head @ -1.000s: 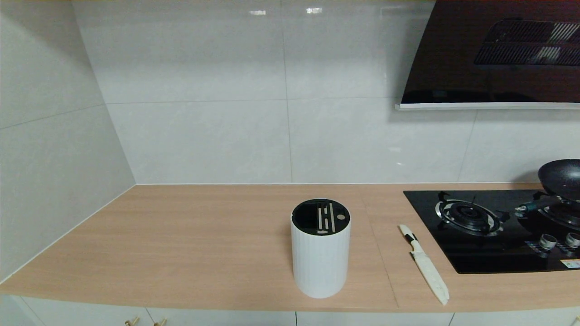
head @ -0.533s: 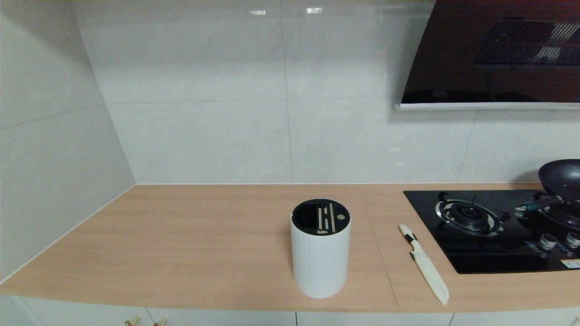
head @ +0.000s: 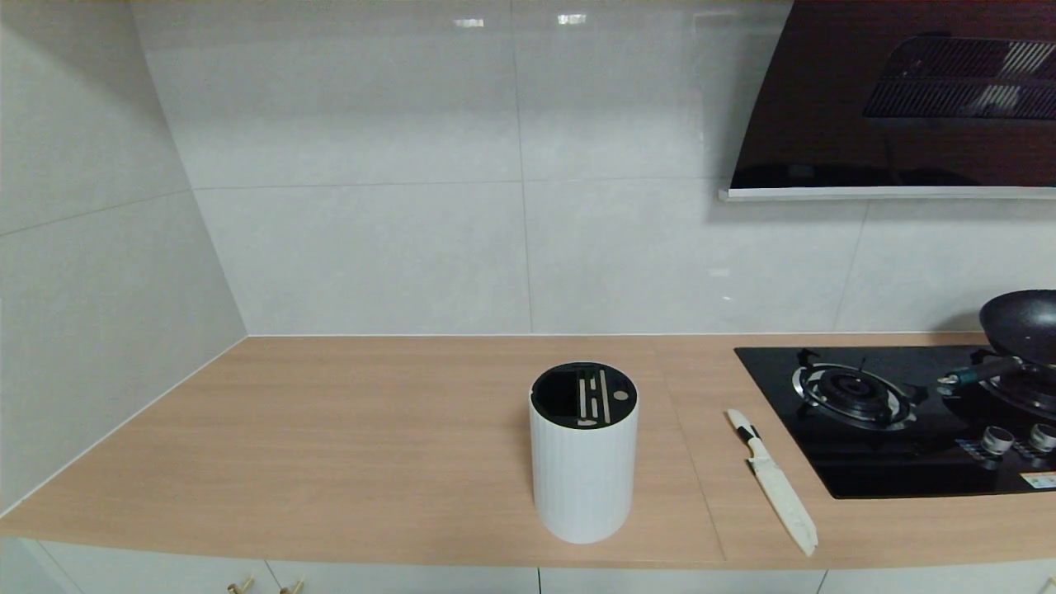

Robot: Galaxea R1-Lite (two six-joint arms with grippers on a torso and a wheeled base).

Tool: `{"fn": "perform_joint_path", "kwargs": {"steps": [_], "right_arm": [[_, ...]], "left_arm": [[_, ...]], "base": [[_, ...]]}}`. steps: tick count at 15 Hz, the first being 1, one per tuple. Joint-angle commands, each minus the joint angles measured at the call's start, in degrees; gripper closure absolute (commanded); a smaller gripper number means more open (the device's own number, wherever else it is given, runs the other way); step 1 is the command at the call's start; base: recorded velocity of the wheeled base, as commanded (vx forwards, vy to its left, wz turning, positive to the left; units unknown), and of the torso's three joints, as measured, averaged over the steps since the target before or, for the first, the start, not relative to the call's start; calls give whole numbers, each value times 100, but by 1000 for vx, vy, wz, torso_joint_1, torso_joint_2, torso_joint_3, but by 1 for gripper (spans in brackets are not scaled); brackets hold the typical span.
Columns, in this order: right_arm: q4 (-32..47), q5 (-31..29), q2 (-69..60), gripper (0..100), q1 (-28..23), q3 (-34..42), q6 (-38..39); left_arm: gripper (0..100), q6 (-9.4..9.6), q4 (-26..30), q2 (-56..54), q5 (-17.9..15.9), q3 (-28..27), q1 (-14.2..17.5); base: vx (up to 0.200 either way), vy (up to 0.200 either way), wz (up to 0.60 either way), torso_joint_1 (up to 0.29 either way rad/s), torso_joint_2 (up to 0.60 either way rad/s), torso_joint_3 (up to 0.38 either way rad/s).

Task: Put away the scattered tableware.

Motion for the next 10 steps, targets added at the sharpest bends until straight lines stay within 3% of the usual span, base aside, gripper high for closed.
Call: {"fn": "perform_joint_path", "kwargs": {"steps": [1, 10], "right_arm": [[-428, 37, 2207, 0, 259, -643, 22], [-3328, -130, 6505, 0, 584, -1250, 338]], "left_arm": [[0, 2, 0, 0, 1, 1, 1], [0, 2, 0, 0, 1, 1, 1]], "base": [[0, 0, 0, 0, 0, 0], [0, 0, 0, 0, 0, 0]]}}
